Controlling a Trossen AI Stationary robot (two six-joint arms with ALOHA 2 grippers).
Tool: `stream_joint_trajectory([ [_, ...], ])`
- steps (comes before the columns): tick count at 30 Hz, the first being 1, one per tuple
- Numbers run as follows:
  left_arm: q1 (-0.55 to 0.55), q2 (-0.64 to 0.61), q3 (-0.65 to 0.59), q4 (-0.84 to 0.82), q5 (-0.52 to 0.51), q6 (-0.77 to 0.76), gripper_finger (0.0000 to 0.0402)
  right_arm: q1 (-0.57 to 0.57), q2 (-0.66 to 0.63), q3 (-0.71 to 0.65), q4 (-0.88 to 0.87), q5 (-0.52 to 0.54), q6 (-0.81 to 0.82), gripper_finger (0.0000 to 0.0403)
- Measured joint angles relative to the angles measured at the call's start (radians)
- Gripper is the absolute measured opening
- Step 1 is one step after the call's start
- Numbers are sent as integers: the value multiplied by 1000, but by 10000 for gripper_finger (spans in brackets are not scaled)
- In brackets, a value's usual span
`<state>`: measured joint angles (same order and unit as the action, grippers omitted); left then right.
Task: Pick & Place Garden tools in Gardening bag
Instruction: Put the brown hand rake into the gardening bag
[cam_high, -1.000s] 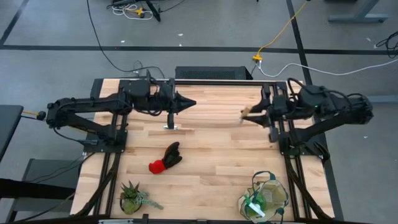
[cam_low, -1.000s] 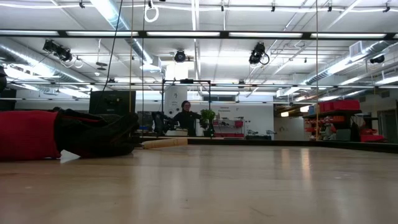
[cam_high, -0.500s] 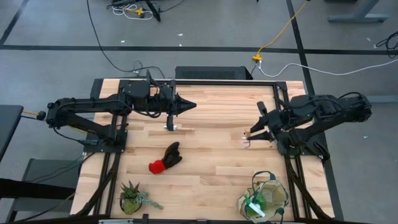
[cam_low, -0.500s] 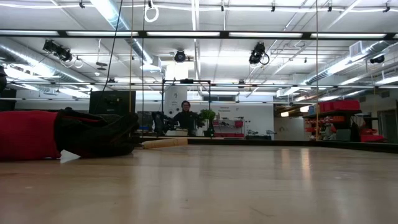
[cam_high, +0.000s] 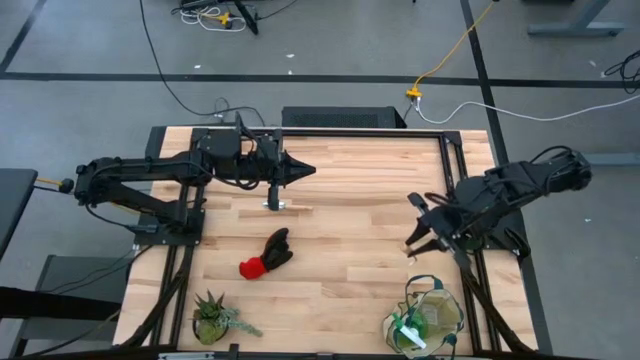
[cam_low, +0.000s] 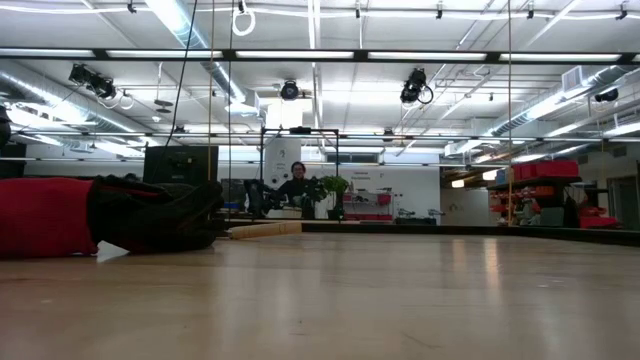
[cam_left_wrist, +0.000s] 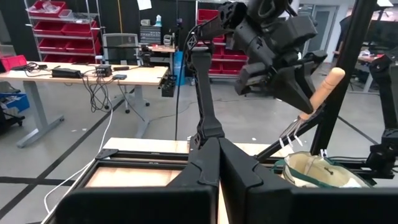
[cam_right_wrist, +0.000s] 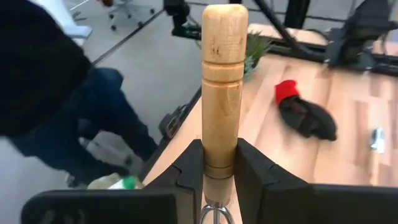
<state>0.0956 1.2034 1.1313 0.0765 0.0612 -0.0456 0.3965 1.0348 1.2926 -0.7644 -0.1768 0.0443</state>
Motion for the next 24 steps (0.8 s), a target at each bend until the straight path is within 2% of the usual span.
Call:
stream_joint_trajectory([
  [12, 0, 0, 0, 0, 15, 6, 8, 154, 30, 0, -44, -1, 80, 61],
  [24, 0, 0, 0, 1, 157, 5, 7, 278, 184, 0, -78, -31, 178, 60],
])
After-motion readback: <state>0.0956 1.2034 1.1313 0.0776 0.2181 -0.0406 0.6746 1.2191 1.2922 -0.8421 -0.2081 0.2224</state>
